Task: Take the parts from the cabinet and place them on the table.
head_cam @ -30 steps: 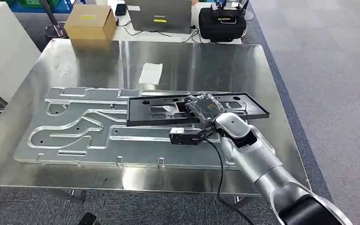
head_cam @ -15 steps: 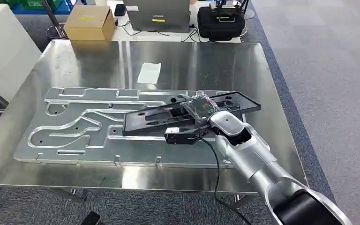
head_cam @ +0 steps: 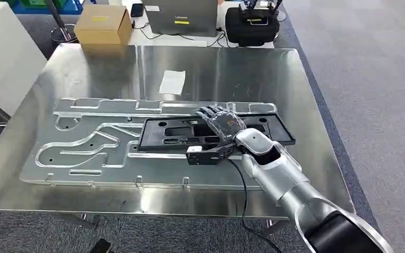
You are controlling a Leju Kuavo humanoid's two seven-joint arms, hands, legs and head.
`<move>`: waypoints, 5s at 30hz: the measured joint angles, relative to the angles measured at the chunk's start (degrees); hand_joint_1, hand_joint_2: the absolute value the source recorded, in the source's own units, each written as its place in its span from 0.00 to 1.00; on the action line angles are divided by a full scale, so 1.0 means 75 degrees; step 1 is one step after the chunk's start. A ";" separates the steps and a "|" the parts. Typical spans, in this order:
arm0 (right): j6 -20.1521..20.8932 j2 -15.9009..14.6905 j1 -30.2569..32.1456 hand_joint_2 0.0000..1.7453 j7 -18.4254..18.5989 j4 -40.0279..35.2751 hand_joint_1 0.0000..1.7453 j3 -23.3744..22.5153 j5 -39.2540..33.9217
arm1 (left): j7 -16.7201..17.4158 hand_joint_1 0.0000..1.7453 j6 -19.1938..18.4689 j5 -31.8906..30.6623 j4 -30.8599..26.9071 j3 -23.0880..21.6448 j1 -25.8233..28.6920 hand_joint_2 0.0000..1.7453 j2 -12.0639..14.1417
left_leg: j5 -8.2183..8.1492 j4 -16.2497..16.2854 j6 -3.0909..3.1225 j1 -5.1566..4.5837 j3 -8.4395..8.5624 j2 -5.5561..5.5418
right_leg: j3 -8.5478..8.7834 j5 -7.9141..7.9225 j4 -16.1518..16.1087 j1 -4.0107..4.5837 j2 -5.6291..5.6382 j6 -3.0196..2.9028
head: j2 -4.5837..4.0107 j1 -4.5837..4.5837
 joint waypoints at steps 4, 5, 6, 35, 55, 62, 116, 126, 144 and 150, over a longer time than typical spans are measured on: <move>-0.0084 -0.0049 0.0024 0.00 0.0000 0.0055 0.00 0.0000 -0.0009 | -0.0012 0.00 -0.0038 0.0026 0.0000 -0.0003 -0.0004 0.00 0.0000 | -0.0007 -0.0011 0.0083 -0.0026 -0.0003 0.0008 | -0.1018 -0.0933 0.2074 -0.0005 -0.0003 0.0067 | 0.0000 0.0021; -0.0134 -0.0070 0.0050 0.00 0.0000 0.0067 0.00 0.0000 -0.0017 | -0.0012 0.00 -0.0044 0.0055 0.0000 -0.0003 -0.0003 0.00 0.0000 | -0.0011 -0.0010 0.0088 -0.0032 0.0003 0.0003 | -0.1131 -0.0892 0.2246 -0.0004 -0.0004 0.0055 | 0.0000 0.0024; -0.0198 -0.0096 0.0073 0.00 0.0000 0.0070 0.00 0.0000 -0.0056 | -0.0015 0.00 -0.0053 0.0088 0.0000 -0.0003 0.0001 0.00 0.0000 | -0.0013 -0.0009 0.0090 -0.0040 0.0016 -0.0008 | -0.1063 -0.0677 0.2050 -0.0001 -0.0003 0.0029 | 0.0000 0.0026; -0.0335 -0.0528 0.5484 0.00 -0.1845 -0.8729 0.00 -0.1262 -0.8363 | -0.0493 0.00 -0.0154 0.1600 0.0009 0.0676 0.0534 0.00 -0.0157 | 0.0122 -0.0002 0.0184 -0.0040 -0.0146 -0.0001 | -0.0676 -0.1365 0.2010 0.0042 -0.0006 0.0110 | 0.0000 0.0038; 0.0377 -0.0617 1.0243 1.00 -0.2285 -0.9958 0.00 -0.3813 -0.7831 | -0.0490 0.00 -0.0131 0.2052 -0.0070 0.1620 0.0667 0.00 -0.0440 | -0.0491 0.0883 -0.0257 -0.0050 0.0672 0.0027 | -0.0074 0.0328 -0.0253 0.0112 -0.0139 -0.0289 | 0.0000 0.0038; 0.4186 0.0846 1.0386 0.00 -0.2174 -0.8960 0.00 -0.6979 -0.9593 | -0.0478 0.00 -0.0105 0.1947 -0.0155 0.1880 0.0664 0.00 -0.0525 | -0.0644 -0.0304 0.0187 -0.0086 0.1075 0.0059 | -0.0303 0.0216 0.0000 0.0086 -0.0056 0.0035 | 0.0000 0.0038; 0.4065 0.1679 0.7368 0.00 -0.1953 -0.1230 0.00 -1.5110 -0.4372 | -0.0399 0.00 -0.0085 0.1489 -0.0478 0.2509 0.0587 0.00 -0.0705 | -0.0326 0.1685 -0.0334 -0.0018 -0.0014 0.0071 | 0.0299 0.0098 -0.0434 0.0048 -0.0556 -0.0260 | 0.0000 0.0000; 0.4077 0.1667 0.7200 0.00 -0.1964 -0.1005 0.00 -1.5501 -0.4091 | -0.0423 0.00 -0.0064 0.1478 -0.0484 0.2515 0.0539 0.00 -0.0702 | -0.0521 -0.0162 0.0249 -0.0090 0.0590 0.0157 | -0.0336 -0.1115 0.1036 -0.0005 -0.0084 0.0208 | 0.0000 0.0029; 0.4068 0.1629 0.6968 0.00 -0.2098 -0.0781 0.00 -1.6195 -0.3060 | -0.0472 0.00 0.0058 0.1370 -0.0484 0.2518 0.0572 0.00 -0.0720 | -0.1104 0.2163 -0.0236 -0.0078 -0.0892 -0.0024 | 0.1204 -0.0399 -0.0763 0.0087 -0.0330 -0.0360 | 0.0000 -0.0049; 0.4060 0.1609 0.6906 0.00 -0.2118 -0.0679 0.00 -1.6294 -0.2955 | -0.0481 0.00 0.0076 0.1367 -0.0484 0.2518 0.0563 0.00 -0.0705 | -0.0459 0.0064 -0.0092 -0.0133 0.0612 0.0491 | 0.0997 -0.0496 -0.0419 0.0102 -0.0787 -0.0151 | 0.0000 0.0003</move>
